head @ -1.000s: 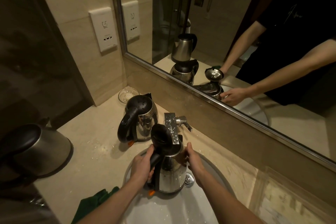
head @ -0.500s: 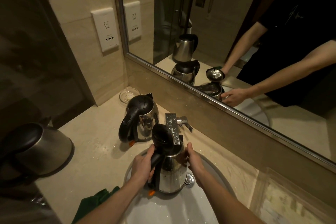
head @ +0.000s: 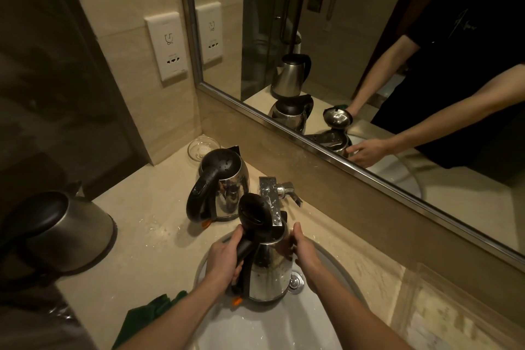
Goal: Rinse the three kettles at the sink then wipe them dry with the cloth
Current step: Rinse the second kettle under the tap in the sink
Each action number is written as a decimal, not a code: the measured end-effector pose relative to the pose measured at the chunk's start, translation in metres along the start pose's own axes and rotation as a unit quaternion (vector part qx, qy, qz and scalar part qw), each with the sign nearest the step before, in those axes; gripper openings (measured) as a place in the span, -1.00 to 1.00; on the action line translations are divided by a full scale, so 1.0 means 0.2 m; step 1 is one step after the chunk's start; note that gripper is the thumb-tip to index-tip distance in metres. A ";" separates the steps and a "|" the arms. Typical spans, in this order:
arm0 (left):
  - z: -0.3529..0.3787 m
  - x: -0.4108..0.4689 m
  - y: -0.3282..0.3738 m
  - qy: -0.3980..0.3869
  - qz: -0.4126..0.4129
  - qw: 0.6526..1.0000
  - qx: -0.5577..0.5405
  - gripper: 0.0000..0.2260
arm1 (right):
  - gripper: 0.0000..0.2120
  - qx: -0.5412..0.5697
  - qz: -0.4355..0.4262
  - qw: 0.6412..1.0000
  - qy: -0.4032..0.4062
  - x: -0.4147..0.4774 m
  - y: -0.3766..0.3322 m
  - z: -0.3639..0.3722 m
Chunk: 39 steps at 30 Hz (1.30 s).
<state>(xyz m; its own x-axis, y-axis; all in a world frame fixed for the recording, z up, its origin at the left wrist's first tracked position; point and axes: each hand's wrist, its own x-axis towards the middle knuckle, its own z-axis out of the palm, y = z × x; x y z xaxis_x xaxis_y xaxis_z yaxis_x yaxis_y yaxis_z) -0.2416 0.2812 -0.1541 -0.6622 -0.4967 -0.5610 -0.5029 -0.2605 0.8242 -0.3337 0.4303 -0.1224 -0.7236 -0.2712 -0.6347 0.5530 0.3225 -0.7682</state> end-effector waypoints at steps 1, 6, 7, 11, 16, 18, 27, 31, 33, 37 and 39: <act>0.00 0.00 0.00 0.000 -0.001 1.000 0.000 -0.52 | -0.48 0.004 -0.003 1.000 0.000 0.00 0.00 0.00; 0.00 0.00 0.00 0.002 -0.006 1.000 -0.002 -0.50 | -0.49 0.008 0.003 1.000 0.008 0.01 0.01 0.01; 0.00 0.00 0.00 0.005 -0.006 1.000 -0.002 -0.50 | -0.49 0.006 0.006 1.000 0.008 0.01 0.00 0.01; 0.00 0.00 0.01 0.013 -0.001 1.000 0.002 -0.48 | -0.44 -0.006 0.023 1.000 0.004 0.01 0.00 0.01; -0.01 -0.01 0.00 0.015 0.002 1.000 0.004 -0.49 | -0.44 -0.013 0.020 1.000 0.004 0.01 0.00 0.02; -0.01 -0.01 0.01 0.015 0.004 1.000 0.005 -0.49 | -0.44 -0.016 0.020 1.000 0.001 0.01 0.00 0.02; 0.00 -0.01 0.01 0.010 -0.001 1.000 0.005 -0.49 | -0.44 -0.013 0.018 1.000 0.001 0.00 -0.01 0.01; 0.00 -0.02 0.01 0.003 -0.004 1.000 0.003 -0.50 | -0.46 -0.003 0.010 1.000 0.006 0.00 -0.01 0.01; 0.00 -0.02 0.01 0.004 -0.001 1.000 0.008 -0.52 | -0.45 0.000 0.014 1.000 0.003 -0.01 -0.01 0.01; 0.00 -0.02 0.01 0.002 0.006 1.000 0.009 -0.52 | -0.45 0.000 0.009 1.000 -0.001 -0.02 -0.02 0.01; 0.00 -0.02 0.01 0.001 0.004 1.000 0.006 -0.52 | -0.45 0.003 0.005 1.000 -0.002 -0.02 -0.02 0.01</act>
<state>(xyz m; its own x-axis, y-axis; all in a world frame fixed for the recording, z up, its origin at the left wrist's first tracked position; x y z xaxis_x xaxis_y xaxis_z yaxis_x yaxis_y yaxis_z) -0.2398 0.2832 -0.1502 -0.6652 -0.5010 -0.5536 -0.5043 -0.2453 0.8280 -0.3332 0.4283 -0.1166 -0.7170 -0.2711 -0.6422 0.5625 0.3189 -0.7628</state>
